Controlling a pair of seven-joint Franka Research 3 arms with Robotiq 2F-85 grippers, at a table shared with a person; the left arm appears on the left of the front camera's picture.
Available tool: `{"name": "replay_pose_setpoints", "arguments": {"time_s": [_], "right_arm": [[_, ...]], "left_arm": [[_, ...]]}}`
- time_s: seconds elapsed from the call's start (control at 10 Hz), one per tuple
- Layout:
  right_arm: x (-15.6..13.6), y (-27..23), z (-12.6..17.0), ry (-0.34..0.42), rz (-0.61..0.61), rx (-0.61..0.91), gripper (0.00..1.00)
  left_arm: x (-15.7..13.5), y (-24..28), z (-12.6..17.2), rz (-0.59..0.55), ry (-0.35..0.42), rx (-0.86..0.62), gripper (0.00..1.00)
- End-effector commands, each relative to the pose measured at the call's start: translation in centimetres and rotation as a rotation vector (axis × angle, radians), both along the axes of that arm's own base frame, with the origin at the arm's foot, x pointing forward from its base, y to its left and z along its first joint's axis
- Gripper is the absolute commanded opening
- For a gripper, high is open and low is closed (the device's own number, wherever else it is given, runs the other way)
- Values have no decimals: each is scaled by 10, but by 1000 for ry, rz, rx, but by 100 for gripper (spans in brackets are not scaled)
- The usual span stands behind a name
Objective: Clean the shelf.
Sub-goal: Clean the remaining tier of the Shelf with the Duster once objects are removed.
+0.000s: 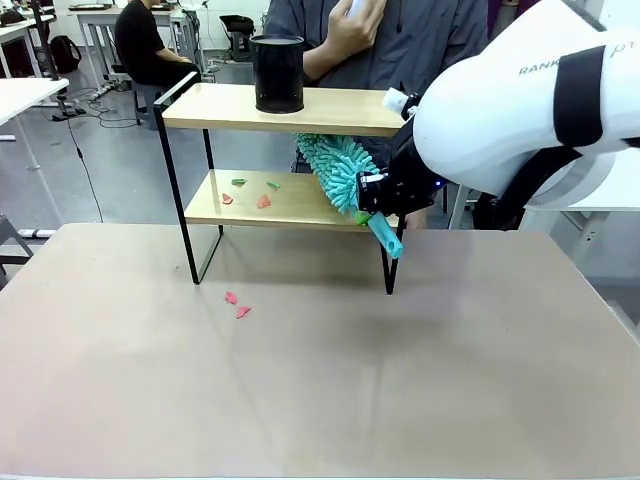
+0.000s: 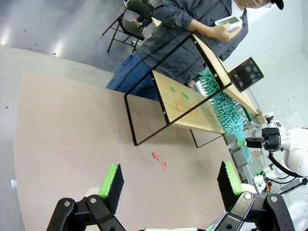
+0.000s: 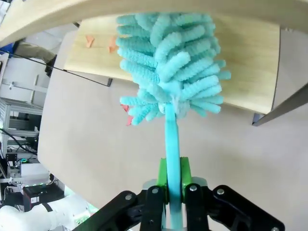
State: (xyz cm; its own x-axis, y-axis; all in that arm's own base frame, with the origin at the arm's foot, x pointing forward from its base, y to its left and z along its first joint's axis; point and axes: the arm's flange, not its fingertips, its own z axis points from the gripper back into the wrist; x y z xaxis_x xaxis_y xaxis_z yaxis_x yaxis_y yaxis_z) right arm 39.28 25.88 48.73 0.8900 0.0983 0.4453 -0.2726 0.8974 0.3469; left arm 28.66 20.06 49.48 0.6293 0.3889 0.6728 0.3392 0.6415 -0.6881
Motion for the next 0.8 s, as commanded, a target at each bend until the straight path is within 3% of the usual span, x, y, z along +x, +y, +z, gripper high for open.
{"name": "replay_pose_setpoints", "arguments": {"time_s": [0.0,0.3,0.7], "right_arm": [[1,22,-7,52,-16,-48,12],[2,45,-12,57,-33,-90,12],[7,91,-17,80,39,-143,12]], "left_arm": [[0,-1,-2,-2,-30,-4,100],[0,-1,-2,-2,-30,-4,100],[0,-1,-2,-2,-30,-4,100]]}}
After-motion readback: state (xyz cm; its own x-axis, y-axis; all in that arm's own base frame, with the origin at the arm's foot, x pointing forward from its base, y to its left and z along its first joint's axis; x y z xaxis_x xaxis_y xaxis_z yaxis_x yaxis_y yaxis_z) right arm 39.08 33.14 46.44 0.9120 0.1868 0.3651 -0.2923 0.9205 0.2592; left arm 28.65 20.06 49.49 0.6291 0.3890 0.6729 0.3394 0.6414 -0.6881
